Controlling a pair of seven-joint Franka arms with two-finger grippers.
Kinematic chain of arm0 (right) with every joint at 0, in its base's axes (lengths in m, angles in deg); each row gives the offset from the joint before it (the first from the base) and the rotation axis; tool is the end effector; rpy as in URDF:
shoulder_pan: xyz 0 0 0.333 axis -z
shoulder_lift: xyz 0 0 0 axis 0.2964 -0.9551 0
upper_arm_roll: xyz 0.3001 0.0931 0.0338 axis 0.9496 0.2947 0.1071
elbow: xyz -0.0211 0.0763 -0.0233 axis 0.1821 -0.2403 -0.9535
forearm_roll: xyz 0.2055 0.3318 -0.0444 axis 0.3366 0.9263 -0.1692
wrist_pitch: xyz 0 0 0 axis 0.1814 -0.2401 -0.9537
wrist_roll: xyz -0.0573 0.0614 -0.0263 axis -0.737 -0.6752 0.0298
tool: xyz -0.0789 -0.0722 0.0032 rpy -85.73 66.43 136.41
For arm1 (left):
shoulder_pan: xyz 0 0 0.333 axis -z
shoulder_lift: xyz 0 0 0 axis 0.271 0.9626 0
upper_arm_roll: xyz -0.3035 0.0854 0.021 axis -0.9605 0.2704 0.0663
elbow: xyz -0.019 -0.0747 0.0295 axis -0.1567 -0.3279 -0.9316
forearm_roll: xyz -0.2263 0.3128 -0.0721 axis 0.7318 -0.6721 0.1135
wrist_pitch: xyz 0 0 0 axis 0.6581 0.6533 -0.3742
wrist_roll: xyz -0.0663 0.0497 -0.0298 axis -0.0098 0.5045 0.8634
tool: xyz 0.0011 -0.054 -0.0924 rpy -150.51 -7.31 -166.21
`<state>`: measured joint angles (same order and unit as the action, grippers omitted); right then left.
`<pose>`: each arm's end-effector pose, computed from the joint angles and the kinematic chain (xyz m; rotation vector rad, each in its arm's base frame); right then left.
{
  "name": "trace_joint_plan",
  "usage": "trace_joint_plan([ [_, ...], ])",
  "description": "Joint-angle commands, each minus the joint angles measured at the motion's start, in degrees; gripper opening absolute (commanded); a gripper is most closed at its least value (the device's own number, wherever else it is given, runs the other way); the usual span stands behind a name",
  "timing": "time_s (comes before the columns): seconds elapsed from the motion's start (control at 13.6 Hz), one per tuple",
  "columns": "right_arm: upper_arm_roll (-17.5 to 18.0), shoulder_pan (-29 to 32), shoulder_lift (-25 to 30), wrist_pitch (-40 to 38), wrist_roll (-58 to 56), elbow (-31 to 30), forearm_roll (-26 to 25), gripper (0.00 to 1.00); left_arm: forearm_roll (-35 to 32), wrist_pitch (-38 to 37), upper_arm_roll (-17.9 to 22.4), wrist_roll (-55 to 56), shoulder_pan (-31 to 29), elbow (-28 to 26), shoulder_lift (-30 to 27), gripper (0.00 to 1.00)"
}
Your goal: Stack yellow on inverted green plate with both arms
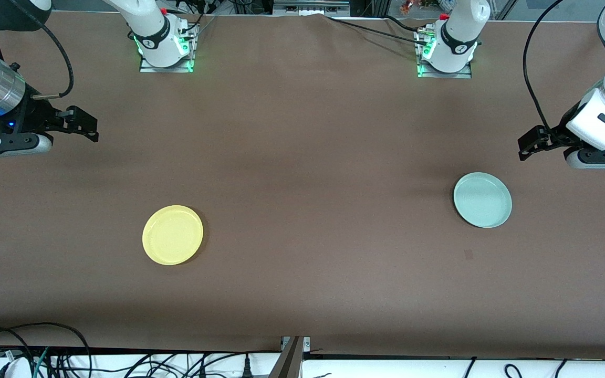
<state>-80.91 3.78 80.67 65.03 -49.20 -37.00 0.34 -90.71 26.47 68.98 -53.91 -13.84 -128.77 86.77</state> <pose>0.5713 0.0635 0.5827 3.1348 0.1698 -0.0419 0.5689 -0.0154 0.5537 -3.0996 -0.0108 -0.0425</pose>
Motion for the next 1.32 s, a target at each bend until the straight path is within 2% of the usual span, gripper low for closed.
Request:
trace_joint_plan([
  [0.0,0.35,-0.08,0.2,-0.31,-0.21,0.44,0.15,1.0,-0.05,-2.95,0.39,-1.23,0.5,2.15,1.27,1.0],
  [0.29,0.0,0.1,0.2,-0.4,-0.39,0.36,0.15,1.0,-0.31,-2.96,0.3,-1.05,1.02,2.23,1.36,1.0],
  [0.66,-0.09,0.19,0.28,-0.31,-0.39,0.44,0.15,1.0,-0.31,-3.05,0.65,-2.89,0.23,8.11,6.36,1.0],
  [0.81,-0.09,0.19,0.28,-0.39,-0.3,0.44,0.23,1.0,-0.31,-2.96,0.83,-9.55,-0.47,8.82,8.03,1.0],
  [1.03,-0.09,0.19,0.37,-0.48,-0.3,0.36,0.23,1.0,-0.22,-2.17,0.83,-22.45,-5.11,8.91,11.54,1.0],
  [1.25,-0.09,0.19,0.28,-0.31,-0.39,0.36,0.23,1.0,0.04,3.53,0.83,-31.27,-7.94,8.13,16.46,1.0],
])
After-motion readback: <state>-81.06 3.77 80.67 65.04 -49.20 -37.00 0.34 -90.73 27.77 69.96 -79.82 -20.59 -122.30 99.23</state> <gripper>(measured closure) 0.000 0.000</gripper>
